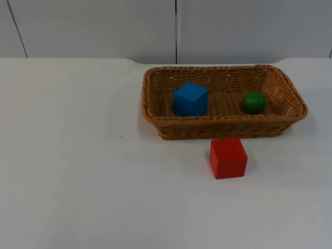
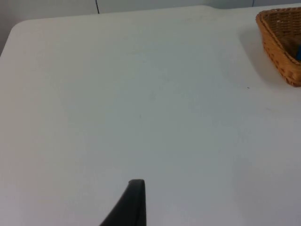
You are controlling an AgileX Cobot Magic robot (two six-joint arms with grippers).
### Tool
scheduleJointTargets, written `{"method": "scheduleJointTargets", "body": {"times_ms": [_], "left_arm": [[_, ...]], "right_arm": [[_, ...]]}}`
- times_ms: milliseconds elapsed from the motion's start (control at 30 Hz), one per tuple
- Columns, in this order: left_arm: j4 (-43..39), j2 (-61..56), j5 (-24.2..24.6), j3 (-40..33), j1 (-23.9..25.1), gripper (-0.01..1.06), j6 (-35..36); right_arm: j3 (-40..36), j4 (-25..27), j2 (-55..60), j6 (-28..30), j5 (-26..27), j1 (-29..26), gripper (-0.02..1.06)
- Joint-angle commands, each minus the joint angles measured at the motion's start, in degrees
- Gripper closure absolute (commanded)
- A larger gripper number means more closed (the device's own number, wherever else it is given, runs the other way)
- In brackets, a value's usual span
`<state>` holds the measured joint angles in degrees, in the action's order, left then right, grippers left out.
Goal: Place all geometric objects except the red cube into the basket.
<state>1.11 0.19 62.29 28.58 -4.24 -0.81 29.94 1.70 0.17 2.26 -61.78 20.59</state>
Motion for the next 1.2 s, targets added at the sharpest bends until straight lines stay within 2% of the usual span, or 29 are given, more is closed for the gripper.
{"method": "scheduleJointTargets", "body": {"times_ms": [0, 100, 267, 433, 833, 1167], "left_arm": [[-0.1, -0.2, -0.7, -0.3, 0.3, 0.0, 0.5], [-0.1, -0.2, -0.7, -0.3, 0.3, 0.0, 0.5], [-0.1, -0.2, -0.7, -0.3, 0.3, 0.0, 0.5], [-0.1, -0.2, -0.7, -0.3, 0.3, 0.0, 0.5], [-0.3, -0.2, -0.7, -0.3, 0.5, 0.0, 0.5], [-0.6, -0.2, -0.7, -0.3, 6.9, 0.0, 0.5]], "right_arm": [[-0.4, 0.0, -0.2, 0.3, 0.0, -0.4, 0.09], [-0.4, 0.0, -0.2, 0.3, 0.0, -2.9, 0.09], [-0.4, 0.0, -0.2, 0.3, 0.0, -14.1, 0.09], [-0.4, 0.0, -0.2, 0.3, 0.0, -19.0, 0.09], [-0.4, 0.0, -0.2, 0.3, 0.0, -19.4, 0.09], [-0.4, 0.0, -0.2, 0.3, 0.0, -19.4, 0.09]]}}
